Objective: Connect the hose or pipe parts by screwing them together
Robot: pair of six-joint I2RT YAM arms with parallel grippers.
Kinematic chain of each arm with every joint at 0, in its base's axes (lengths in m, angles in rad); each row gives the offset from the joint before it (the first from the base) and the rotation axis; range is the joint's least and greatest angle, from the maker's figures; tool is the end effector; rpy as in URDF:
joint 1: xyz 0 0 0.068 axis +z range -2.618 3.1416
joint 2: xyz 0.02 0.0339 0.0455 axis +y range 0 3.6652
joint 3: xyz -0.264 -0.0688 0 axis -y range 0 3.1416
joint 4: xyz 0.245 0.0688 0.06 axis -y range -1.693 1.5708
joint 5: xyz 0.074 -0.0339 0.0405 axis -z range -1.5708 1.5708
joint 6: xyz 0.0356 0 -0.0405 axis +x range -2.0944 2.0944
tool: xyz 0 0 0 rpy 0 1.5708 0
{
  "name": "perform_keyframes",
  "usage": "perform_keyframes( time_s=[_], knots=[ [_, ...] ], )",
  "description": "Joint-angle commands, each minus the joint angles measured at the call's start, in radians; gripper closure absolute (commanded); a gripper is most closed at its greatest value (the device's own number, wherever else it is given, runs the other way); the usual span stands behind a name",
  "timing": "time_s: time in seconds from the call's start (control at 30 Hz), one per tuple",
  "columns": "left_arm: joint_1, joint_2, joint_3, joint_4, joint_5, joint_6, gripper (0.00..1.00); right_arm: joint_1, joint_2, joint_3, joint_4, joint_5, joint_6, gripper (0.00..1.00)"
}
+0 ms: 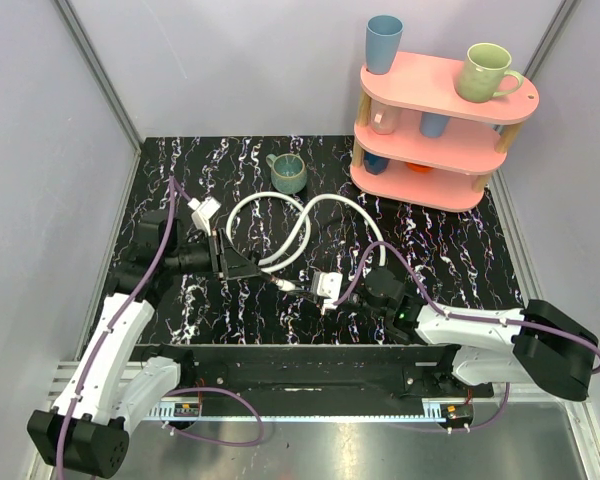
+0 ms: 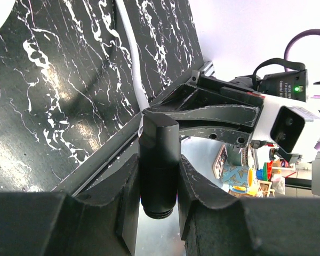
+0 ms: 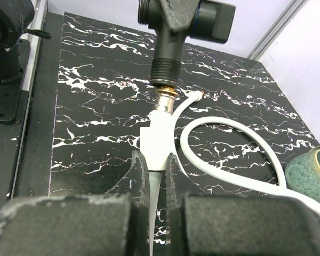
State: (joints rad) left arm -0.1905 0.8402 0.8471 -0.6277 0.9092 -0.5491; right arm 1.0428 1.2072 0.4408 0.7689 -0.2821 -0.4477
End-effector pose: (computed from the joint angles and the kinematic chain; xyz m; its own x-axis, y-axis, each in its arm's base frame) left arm 0.1581 -0.0591 0.3160 -0.8768 -0.1575 -0.4543 0.3387 0.4684 -0.8160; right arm 0.1186 0.2230 0.2338 0.4210 -0.1034 -0.9011 -0.8738 0.2204 -0.4335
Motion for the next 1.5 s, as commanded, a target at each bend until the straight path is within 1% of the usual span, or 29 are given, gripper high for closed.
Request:
perform_keyframes(
  time_s=[0.0, 0.27, 0.47, 0.77, 0.9, 1.17, 1.27, 1.33, 1.37, 1.4, 1.47],
  knots=[
    [-0.001, -0.003, -0.017, 0.068, 0.033, -0.014, 1.00, 0.006, 0.008, 0.055, 0.106, -0.038, 0.007, 1.00],
    [-0.001, -0.027, -0.103, 0.170, 0.057, -0.086, 1.00, 0.006, 0.035, 0.075, 0.142, -0.063, 0.015, 1.00],
    [-0.001, -0.033, -0.149, 0.210, 0.066, -0.107, 1.00, 0.006, 0.041, 0.081, 0.162, -0.045, 0.012, 1.00],
    [-0.003, -0.052, -0.230, 0.307, 0.083, -0.179, 1.00, 0.006, 0.087, 0.107, 0.254, 0.004, 0.024, 1.00],
    [-0.010, -0.055, -0.263, 0.319, 0.059, -0.181, 1.00, 0.006, 0.115, 0.119, 0.302, 0.004, 0.037, 1.00],
    [-0.013, -0.052, -0.275, 0.348, 0.062, -0.189, 1.00, 0.008, 0.144, 0.151, 0.310, -0.025, 0.046, 1.00],
    [-0.013, -0.055, -0.290, 0.376, 0.071, -0.177, 1.00, 0.006, 0.141, 0.153, 0.325, -0.049, 0.079, 1.00],
    [-0.013, -0.058, -0.296, 0.381, 0.068, -0.146, 1.00, 0.002, 0.123, 0.162, 0.265, -0.110, 0.075, 1.00],
    [-0.013, -0.059, -0.299, 0.379, 0.065, -0.106, 1.00, 0.000, 0.112, 0.170, 0.221, -0.146, 0.067, 1.00],
    [-0.013, -0.064, -0.301, 0.385, 0.056, -0.088, 1.00, -0.009, 0.092, 0.191, 0.131, -0.153, 0.052, 1.00],
    [-0.013, -0.076, -0.312, 0.396, 0.057, -0.048, 1.00, -0.018, 0.084, 0.210, 0.086, -0.176, 0.050, 1.00]
  ],
)
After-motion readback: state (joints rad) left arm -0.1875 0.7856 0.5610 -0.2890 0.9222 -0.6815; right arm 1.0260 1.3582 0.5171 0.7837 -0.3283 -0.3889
